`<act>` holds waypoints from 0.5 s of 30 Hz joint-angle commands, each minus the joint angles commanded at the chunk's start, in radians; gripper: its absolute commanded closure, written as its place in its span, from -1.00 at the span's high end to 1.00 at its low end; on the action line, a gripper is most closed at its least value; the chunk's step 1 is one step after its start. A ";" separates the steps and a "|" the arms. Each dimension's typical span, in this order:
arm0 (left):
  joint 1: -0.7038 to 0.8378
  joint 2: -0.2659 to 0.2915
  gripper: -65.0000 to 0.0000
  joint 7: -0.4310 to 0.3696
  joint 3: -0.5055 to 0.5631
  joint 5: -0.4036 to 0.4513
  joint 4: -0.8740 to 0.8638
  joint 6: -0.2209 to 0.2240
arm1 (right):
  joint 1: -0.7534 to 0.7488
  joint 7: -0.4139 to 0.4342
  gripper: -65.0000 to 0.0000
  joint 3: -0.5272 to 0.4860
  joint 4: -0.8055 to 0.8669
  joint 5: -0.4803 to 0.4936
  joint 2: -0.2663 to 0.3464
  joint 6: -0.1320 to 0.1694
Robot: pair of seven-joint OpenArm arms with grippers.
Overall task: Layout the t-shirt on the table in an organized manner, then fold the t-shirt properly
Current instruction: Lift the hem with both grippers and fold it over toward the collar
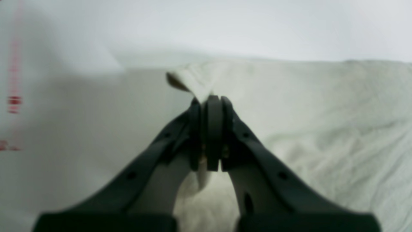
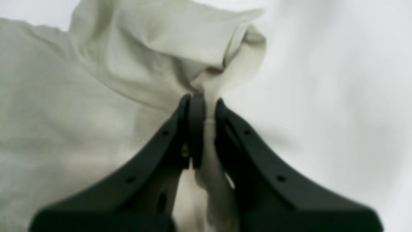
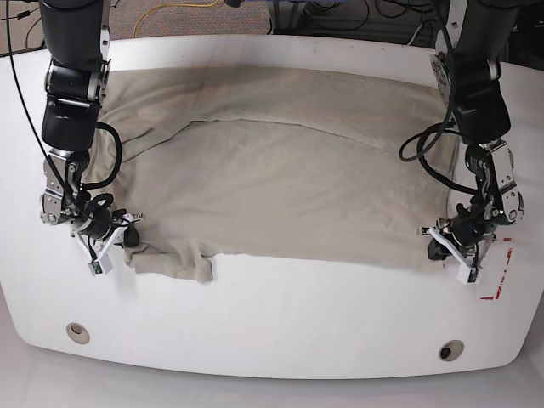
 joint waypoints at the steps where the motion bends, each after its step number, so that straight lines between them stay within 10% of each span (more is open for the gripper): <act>1: -0.005 -0.005 -1.00 0.000 0.000 0.000 0.000 0.000 | 0.000 0.000 -1.00 -0.003 0.005 0.000 0.000 0.000; 15: -0.012 -0.052 -1.00 0.075 -0.002 -0.008 0.054 -0.008 | -0.120 -0.157 -1.00 0.002 0.342 0.006 0.003 0.000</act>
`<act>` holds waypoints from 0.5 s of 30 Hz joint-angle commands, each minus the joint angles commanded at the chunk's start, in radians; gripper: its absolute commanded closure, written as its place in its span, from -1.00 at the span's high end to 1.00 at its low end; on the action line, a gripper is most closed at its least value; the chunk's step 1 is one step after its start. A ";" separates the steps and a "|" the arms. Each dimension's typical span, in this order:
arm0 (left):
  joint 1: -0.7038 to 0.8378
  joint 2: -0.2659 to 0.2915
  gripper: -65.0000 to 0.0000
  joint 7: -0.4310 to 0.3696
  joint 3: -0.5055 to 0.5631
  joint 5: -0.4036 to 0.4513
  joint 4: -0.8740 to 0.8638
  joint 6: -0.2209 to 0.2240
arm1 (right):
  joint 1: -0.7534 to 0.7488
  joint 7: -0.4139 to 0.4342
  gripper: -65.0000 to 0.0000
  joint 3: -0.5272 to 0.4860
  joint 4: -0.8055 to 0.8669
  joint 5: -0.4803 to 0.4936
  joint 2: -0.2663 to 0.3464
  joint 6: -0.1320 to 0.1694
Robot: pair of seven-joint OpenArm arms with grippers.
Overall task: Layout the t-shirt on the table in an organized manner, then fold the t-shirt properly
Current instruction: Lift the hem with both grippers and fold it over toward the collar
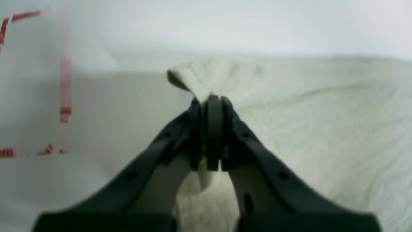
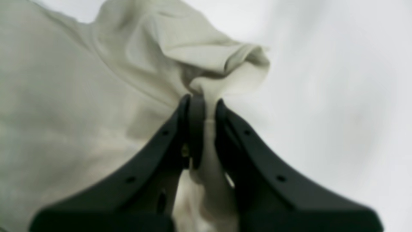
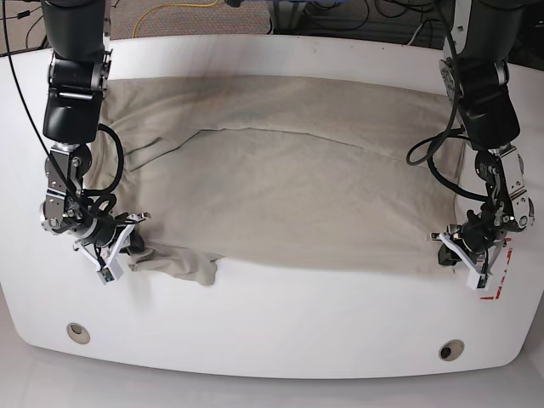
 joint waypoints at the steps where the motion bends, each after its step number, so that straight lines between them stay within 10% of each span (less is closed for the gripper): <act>1: 0.002 -0.002 -1.00 0.008 0.000 0.000 0.014 -0.005 | -0.011 -0.014 -1.00 0.000 0.031 0.000 0.000 0.000; 15: 0.114 -0.006 -1.00 0.104 -0.002 0.005 0.192 -0.098 | -0.184 -0.199 -1.00 0.155 0.361 0.000 -0.020 0.000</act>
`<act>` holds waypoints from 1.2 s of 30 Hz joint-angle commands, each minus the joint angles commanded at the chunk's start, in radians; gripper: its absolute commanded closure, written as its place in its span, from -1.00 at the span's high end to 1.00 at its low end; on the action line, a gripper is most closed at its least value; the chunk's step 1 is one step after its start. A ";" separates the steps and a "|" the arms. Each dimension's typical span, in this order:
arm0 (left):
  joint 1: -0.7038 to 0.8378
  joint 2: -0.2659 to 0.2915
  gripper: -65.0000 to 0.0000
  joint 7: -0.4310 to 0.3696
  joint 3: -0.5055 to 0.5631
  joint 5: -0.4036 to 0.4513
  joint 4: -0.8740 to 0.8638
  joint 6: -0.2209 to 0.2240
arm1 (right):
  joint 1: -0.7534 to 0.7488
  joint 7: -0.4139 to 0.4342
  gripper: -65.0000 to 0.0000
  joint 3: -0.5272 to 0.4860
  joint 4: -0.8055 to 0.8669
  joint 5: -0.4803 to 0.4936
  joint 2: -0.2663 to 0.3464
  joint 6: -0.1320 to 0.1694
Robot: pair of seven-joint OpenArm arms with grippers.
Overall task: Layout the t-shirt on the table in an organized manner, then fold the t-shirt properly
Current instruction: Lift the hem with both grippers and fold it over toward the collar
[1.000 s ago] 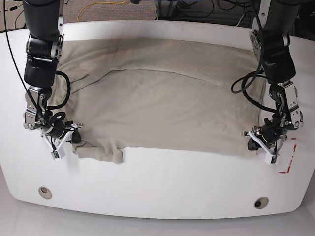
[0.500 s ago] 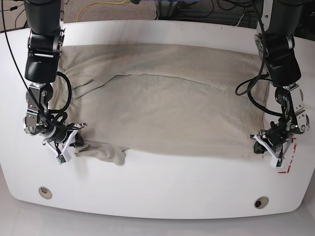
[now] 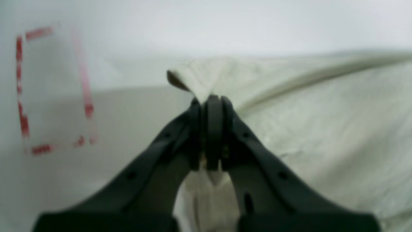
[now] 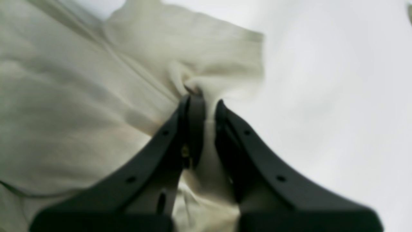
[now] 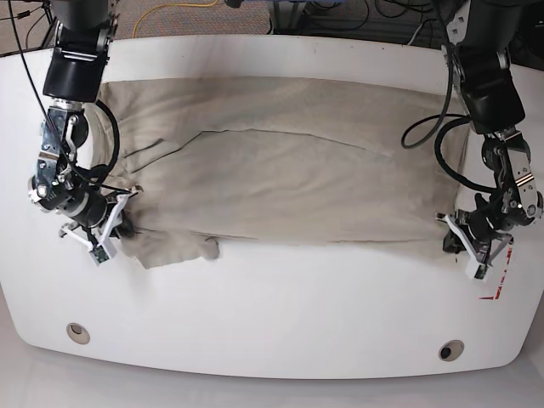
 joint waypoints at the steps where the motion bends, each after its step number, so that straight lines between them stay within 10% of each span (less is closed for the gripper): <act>1: 0.011 0.000 -1.00 0.009 -0.002 0.000 0.020 0.000 | -0.014 -0.015 -1.00 0.012 0.021 0.000 -0.003 0.000; 36: 0.359 -0.063 -1.00 0.100 -0.006 -0.005 0.324 -0.002 | -0.417 -0.129 -1.00 0.124 0.391 0.000 -0.054 0.000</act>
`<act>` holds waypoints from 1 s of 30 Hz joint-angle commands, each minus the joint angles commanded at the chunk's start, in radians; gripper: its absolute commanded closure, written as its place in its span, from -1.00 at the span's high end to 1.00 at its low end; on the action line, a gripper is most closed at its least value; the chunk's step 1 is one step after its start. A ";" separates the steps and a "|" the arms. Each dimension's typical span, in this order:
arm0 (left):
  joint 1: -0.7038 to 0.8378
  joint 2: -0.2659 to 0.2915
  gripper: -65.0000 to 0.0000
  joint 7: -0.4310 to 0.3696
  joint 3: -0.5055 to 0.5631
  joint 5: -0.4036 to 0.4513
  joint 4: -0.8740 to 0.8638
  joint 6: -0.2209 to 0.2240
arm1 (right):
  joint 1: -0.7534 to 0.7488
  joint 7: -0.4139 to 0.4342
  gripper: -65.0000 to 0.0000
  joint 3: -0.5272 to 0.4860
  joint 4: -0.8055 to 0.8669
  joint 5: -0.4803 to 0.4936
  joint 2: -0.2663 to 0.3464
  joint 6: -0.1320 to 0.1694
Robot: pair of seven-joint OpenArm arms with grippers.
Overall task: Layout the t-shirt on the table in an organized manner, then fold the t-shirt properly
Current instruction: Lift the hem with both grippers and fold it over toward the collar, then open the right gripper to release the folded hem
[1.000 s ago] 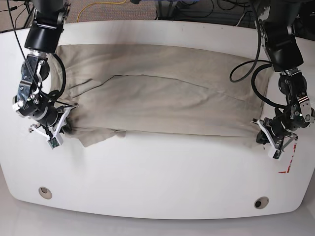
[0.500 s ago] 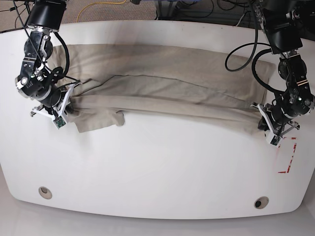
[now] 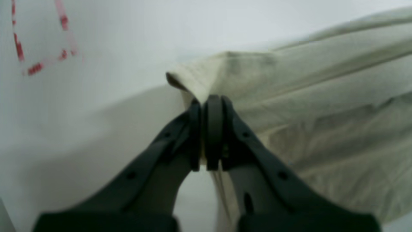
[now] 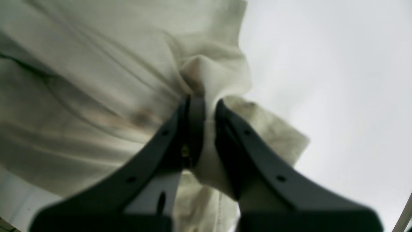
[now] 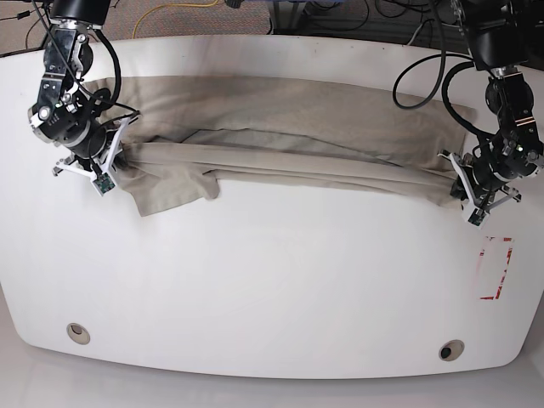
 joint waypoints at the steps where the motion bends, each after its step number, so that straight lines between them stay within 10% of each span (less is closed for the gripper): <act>1: 0.006 0.000 -1.00 0.000 0.000 0.000 0.000 0.000 | -0.008 0.000 -1.00 0.006 -0.003 0.000 -0.003 0.000; 8: 0.037 0.000 -0.97 0.000 0.000 0.000 0.000 0.000 | -0.032 0.000 -0.58 0.011 -0.005 -0.005 -0.031 0.000; 14: 0.038 0.000 -0.32 0.000 0.000 0.006 -0.003 0.000 | -0.058 0.000 0.27 0.014 0.012 -0.002 -0.031 0.000; 18: 0.038 -0.002 0.14 0.000 0.000 0.006 -0.002 0.000 | -0.069 -0.002 0.31 0.035 0.058 0.002 -0.032 0.000; 30: 0.031 -0.032 0.16 0.002 -0.046 0.000 0.077 0.000 | 0.124 -0.021 0.29 0.120 -0.018 -0.005 -0.143 0.000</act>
